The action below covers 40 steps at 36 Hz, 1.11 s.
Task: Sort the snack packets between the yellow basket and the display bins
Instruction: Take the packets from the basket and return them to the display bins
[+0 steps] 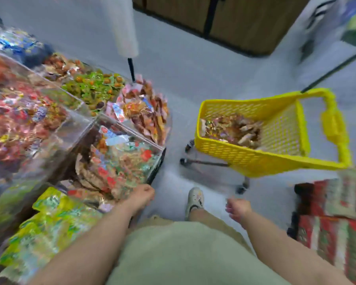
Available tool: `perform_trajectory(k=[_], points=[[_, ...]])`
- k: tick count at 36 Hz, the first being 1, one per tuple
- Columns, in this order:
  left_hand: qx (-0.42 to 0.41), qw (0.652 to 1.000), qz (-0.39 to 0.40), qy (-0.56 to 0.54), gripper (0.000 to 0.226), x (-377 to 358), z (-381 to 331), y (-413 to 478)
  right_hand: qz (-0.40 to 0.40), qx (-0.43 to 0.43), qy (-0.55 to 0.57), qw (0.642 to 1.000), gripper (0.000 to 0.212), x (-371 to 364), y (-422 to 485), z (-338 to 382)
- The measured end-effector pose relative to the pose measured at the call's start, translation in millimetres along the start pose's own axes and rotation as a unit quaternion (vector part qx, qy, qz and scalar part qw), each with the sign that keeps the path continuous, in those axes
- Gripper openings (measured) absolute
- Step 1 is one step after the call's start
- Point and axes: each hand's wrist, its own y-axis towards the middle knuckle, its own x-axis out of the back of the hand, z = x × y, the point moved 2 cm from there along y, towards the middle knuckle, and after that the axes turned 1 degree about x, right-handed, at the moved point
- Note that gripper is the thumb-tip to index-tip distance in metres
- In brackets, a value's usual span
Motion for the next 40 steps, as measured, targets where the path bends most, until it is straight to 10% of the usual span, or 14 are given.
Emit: perform_trajectory(k=[10,40], points=[[0.153,0.983,0.009,-0.106,0.012,-59.7,-38.6,21.0,-0.03,-0.143,0.16,0.976,0.02,97.2,16.8,-95.4],[0.161,0.986,0.012,-0.03,0.015,-59.0,-261.1,164.4,-0.036,-0.035,0.138,0.989,0.024,197.6,150.2,115.5]])
